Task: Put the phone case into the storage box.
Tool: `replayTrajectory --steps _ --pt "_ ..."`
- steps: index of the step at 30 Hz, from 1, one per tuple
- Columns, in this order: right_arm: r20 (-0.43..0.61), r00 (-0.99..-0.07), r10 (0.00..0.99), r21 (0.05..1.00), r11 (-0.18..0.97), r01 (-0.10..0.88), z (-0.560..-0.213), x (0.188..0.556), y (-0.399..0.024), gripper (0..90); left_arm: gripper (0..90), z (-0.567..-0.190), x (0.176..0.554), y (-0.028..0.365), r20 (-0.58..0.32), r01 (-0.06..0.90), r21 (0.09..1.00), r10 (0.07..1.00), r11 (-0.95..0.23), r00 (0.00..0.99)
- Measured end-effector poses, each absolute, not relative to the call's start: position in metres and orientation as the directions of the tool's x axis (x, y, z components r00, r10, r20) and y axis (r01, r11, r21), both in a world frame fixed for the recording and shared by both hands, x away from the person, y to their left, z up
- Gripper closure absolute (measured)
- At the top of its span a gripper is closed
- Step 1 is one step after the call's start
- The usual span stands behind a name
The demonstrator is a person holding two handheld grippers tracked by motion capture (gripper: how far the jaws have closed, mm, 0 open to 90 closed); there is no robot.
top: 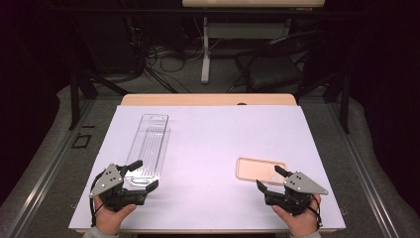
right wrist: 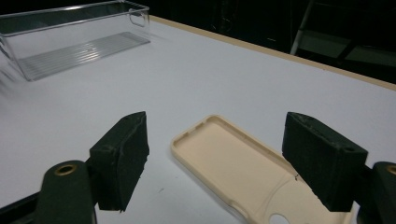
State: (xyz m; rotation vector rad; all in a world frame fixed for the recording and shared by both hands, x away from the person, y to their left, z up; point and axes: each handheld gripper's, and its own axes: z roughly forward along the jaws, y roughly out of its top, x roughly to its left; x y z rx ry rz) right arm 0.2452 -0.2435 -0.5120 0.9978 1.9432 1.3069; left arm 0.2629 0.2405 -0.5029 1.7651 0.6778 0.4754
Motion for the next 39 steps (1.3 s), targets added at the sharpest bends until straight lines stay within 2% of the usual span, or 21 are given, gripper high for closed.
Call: replayTrajectory --steps 7,13,18,21,24,30,39 --pt "-0.073 -0.535 0.842 0.914 0.27 0.302 -0.513 0.25 -0.246 20.0 15.2 -0.504 0.261 0.236 -0.006 0.206 0.951 0.649 -0.232 0.761" --pt "-0.026 -0.534 0.845 0.881 0.271 0.387 -0.516 0.255 -0.246 14.7 15.3 -0.505 0.262 0.234 -0.008 0.211 0.948 0.645 -0.238 0.764" --pt "-0.017 -0.515 0.857 0.862 0.273 0.426 -0.515 0.259 -0.247 15.1 15.3 -0.505 0.262 0.233 -0.009 0.213 0.947 0.645 -0.24 0.765" --pt "0.0 -0.504 0.863 0.856 0.261 0.447 -0.514 0.263 -0.25 16.5 15.3 -0.505 0.262 0.233 -0.008 0.212 0.947 0.644 -0.24 0.765" --pt "0.02 -0.507 0.862 0.841 0.259 0.474 -0.51 0.267 -0.252 22.5 15.4 -0.505 0.262 0.232 -0.009 0.212 0.947 0.642 -0.241 0.767" --pt "0.031 -0.518 0.855 0.819 0.275 0.504 -0.506 0.273 -0.25 28.1 15.4 -0.505 0.262 0.232 -0.007 0.212 0.947 0.641 -0.243 0.767" --pt "0.015 -0.524 0.852 0.795 0.308 0.522 -0.498 0.281 -0.249 29.7 15.5 -0.505 0.262 0.232 -0.009 0.215 0.946 0.643 -0.242 0.765"
